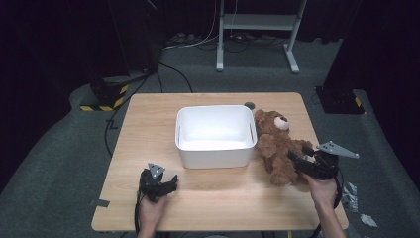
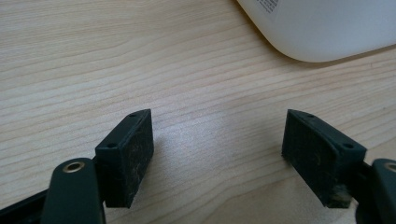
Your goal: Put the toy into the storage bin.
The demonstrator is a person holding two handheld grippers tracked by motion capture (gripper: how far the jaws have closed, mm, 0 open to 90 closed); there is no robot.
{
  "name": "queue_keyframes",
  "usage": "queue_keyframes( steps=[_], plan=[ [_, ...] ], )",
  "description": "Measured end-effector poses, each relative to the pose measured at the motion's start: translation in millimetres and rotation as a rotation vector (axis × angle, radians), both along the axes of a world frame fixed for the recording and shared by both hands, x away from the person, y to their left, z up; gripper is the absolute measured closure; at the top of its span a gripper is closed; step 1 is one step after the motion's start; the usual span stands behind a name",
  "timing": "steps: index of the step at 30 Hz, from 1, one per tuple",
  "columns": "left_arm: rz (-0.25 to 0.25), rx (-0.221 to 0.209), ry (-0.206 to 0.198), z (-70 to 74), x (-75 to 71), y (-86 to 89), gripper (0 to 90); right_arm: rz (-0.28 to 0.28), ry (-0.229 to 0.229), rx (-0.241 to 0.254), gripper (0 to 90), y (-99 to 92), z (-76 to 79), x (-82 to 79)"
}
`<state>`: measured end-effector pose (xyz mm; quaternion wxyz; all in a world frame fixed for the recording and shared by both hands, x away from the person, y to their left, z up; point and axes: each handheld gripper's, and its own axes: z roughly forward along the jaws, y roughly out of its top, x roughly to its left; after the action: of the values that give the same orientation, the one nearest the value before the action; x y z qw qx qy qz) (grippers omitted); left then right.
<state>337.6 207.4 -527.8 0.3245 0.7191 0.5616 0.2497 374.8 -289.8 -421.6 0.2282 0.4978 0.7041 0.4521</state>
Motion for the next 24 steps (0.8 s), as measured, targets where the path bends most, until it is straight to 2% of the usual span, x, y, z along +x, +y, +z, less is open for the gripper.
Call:
queue_keyframes(
  steps=[12,17,24],
  plan=[
    [-0.003,0.003,0.003,0.2,0.0,0.3,25.0,0.031,0.016,-0.004,38.4,2.7,-1.4,9.5],
    [-0.003,0.004,0.003,0.2,0.0,0.3,25.0,0.036,0.032,0.011,38.0,-1.0,1.5,17.0],
    [-0.003,0.005,0.002,0.2,0.4,0.4,24.9,0.031,0.025,0.014,38.5,-2.0,5.8,23.4]
  ],
)
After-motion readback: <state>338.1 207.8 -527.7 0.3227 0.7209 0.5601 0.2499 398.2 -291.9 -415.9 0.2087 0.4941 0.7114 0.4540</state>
